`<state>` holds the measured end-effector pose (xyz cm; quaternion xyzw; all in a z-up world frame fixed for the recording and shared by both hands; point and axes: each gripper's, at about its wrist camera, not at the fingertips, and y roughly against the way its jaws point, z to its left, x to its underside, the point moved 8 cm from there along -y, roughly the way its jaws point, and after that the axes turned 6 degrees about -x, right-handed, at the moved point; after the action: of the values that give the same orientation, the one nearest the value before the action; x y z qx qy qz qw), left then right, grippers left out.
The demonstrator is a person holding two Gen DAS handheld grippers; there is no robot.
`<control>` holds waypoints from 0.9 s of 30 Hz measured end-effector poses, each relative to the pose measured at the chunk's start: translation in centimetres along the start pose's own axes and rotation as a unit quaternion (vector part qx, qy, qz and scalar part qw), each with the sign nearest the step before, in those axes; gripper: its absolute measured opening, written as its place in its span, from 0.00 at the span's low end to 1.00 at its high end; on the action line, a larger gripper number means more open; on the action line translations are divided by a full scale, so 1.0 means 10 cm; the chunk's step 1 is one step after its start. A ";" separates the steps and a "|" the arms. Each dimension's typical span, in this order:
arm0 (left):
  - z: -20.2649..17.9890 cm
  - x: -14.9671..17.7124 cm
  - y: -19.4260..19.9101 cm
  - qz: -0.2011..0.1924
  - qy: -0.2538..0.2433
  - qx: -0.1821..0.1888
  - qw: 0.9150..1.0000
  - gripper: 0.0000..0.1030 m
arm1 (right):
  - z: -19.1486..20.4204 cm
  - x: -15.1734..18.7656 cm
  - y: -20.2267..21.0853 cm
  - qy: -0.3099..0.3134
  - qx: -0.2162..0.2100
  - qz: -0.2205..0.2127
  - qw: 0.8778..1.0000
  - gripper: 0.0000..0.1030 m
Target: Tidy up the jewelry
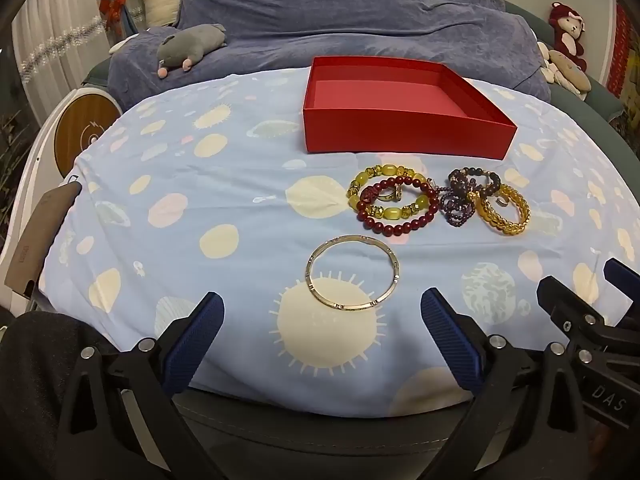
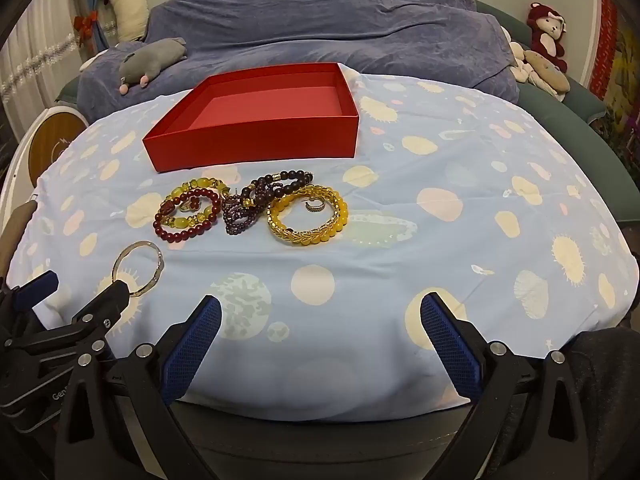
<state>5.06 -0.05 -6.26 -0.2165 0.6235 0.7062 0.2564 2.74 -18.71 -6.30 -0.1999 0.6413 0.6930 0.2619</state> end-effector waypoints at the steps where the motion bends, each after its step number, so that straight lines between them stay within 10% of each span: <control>1: 0.00 0.00 0.00 0.000 0.000 0.000 1.000 0.91 | 0.00 0.00 0.00 0.000 0.000 -0.001 1.000 0.93; 27: 0.00 0.01 0.00 0.000 -0.002 -0.002 1.000 0.91 | 0.03 -0.01 0.02 0.005 0.005 -0.006 1.000 0.93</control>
<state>4.94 -0.04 -6.34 -0.2157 0.6215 0.7080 0.2568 2.71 -18.44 -6.01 -0.2058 0.6450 0.6872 0.2635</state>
